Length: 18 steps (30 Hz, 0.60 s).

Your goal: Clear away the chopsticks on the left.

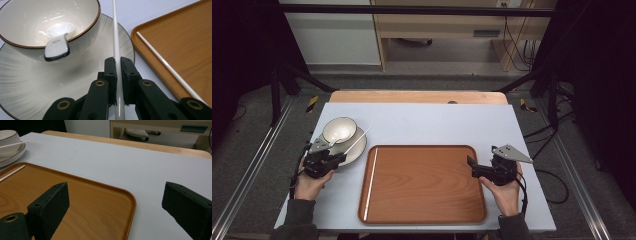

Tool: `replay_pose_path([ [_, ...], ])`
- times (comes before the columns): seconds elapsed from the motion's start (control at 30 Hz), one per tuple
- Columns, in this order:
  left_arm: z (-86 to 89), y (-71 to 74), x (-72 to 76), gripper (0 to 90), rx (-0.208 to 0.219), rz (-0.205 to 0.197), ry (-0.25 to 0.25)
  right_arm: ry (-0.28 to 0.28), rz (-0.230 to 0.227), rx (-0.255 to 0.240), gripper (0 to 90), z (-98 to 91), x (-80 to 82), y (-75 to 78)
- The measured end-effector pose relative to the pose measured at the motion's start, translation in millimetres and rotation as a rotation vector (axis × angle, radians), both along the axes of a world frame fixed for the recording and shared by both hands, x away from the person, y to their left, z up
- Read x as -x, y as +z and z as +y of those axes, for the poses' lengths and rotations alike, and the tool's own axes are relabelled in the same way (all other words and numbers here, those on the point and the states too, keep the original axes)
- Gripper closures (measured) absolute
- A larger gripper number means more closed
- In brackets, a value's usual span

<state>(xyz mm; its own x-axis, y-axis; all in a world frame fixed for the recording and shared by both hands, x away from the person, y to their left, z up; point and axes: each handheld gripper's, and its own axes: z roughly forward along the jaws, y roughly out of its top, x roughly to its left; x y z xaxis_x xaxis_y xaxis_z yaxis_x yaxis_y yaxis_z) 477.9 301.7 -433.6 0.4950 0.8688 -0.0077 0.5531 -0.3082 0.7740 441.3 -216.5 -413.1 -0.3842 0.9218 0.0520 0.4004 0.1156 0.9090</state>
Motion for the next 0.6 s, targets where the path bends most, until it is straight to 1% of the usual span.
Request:
replay_pose_path([
  [0.07,-2.7,2.5,3.8,83.8,0.004,-0.012,0.003,-0.001,0.000,0.003,7.6,-0.7,0.1,0.1],
  [0.13,-5.4,5.4,7.5,83.8,-0.002,-0.017,0.005,-0.003,-0.005,0.004,7.6,-1.6,0.1,0.3],
  [0.17,-6.9,6.5,9.2,83.8,-0.003,-0.019,0.009,-0.004,-0.003,-0.003,7.6,-1.8,0.7,0.7],
  [0.33,-13.3,11.2,17.3,83.8,0.003,-0.031,0.022,-0.002,-0.006,-0.003,7.6,-2.6,1.1,1.3],
  [0.57,-24.9,18.3,29.0,83.8,0.004,-0.056,0.015,-0.004,-0.011,-0.005,7.6,-4.0,1.3,1.9],
  [0.6,-26.6,19.5,30.6,83.8,0.004,-0.054,0.014,-0.004,-0.010,-0.005,7.6,-4.3,1.2,1.8],
])
